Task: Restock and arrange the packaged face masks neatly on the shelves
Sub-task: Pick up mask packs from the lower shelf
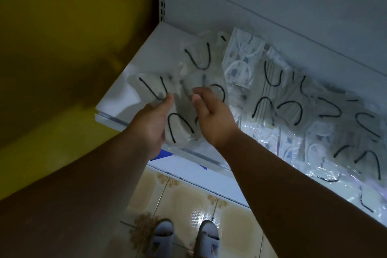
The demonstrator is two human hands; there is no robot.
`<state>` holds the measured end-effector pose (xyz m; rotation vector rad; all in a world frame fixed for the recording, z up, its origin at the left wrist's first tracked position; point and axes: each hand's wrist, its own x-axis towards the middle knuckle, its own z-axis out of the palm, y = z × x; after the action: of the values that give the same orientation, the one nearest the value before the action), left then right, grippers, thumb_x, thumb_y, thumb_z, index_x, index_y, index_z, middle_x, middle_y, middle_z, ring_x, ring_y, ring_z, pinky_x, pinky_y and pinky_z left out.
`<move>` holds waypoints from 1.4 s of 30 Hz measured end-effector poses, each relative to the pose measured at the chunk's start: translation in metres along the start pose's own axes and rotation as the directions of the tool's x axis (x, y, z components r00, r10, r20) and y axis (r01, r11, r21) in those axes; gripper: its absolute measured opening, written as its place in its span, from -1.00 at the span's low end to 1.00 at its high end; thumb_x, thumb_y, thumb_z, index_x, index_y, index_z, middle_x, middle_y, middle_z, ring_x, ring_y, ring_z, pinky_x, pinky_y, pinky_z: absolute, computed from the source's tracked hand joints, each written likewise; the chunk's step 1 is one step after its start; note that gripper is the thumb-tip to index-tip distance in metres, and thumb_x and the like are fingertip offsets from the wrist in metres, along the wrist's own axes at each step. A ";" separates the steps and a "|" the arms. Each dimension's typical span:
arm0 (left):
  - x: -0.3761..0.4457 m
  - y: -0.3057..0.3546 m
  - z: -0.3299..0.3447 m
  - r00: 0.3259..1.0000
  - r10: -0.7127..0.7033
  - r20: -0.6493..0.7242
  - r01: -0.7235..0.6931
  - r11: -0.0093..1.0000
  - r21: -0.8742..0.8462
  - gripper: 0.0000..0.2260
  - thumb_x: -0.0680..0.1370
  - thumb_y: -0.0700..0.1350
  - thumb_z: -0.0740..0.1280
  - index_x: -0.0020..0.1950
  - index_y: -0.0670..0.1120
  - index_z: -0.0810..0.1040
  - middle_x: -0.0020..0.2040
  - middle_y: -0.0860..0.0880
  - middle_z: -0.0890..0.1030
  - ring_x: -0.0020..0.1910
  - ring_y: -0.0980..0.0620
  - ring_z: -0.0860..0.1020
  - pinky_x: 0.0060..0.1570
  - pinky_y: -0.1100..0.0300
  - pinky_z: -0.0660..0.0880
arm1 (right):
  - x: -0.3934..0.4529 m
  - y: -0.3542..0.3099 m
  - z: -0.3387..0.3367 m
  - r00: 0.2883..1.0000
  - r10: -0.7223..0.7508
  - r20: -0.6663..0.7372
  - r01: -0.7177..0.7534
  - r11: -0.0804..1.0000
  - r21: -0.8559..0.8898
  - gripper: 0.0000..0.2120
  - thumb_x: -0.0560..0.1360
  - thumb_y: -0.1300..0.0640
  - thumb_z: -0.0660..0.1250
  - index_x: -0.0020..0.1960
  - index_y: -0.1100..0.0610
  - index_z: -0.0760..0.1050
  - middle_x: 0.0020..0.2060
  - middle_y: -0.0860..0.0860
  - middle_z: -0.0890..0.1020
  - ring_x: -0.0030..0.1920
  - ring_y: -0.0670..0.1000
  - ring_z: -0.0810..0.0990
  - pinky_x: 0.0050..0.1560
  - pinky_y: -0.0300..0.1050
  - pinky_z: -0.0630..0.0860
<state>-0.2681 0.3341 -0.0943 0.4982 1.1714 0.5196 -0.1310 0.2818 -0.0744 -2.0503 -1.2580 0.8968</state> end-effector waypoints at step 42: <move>-0.026 -0.027 0.035 0.994 0.065 -0.090 -0.048 0.982 0.180 -0.56 0.28 -0.01 0.58 0.11 -0.04 0.58 0.06 -0.16 0.69 0.03 -0.23 0.67 0.05 -0.29 0.59 | -0.024 0.041 -0.062 0.830 0.117 -0.545 -0.362 0.857 -0.366 -0.35 0.49 -0.27 0.35 0.43 0.10 0.38 0.44 0.18 0.34 0.45 0.25 0.27 0.41 0.10 0.24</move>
<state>-0.2394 0.2942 -0.0813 0.6677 1.3050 0.4936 -0.0693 0.2365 -0.0611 -2.6380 -0.9733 0.1059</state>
